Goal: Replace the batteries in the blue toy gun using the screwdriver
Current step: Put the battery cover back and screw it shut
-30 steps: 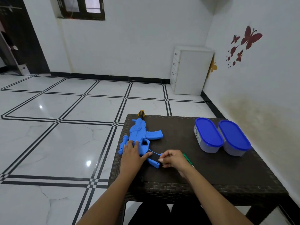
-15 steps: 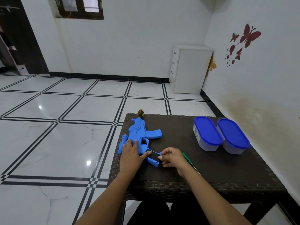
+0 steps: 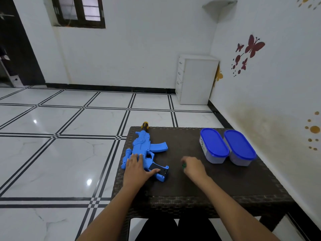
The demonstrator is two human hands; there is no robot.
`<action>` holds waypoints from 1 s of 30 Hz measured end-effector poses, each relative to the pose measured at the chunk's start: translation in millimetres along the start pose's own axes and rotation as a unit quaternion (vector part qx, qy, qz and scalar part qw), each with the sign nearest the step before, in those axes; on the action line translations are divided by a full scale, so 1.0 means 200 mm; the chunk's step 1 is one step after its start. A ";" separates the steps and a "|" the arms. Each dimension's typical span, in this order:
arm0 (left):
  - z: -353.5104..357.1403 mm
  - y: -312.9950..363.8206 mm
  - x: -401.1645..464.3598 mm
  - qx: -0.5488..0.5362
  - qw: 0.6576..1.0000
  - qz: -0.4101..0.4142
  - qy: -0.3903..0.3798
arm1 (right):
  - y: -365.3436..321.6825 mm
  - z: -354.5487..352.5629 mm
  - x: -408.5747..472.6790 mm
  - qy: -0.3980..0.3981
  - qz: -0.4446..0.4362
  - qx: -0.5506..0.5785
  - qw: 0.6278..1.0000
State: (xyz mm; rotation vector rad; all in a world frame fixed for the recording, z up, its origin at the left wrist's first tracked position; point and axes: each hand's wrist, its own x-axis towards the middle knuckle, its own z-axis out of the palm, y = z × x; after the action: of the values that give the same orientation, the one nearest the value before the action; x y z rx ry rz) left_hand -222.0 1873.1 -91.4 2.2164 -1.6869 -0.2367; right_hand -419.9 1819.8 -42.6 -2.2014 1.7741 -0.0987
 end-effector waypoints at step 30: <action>0.02 0.01 -0.04 0.021 0.999 -0.020 -0.016 | -0.21 -0.20 -0.13 0.154 -0.161 0.287 0.932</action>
State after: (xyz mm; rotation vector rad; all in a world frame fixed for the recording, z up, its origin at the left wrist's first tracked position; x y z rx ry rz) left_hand -228.2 1879.5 -94.4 2.2898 -1.6803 -0.2510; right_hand -396.6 1845.2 9.9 -2.0695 1.2635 -0.9536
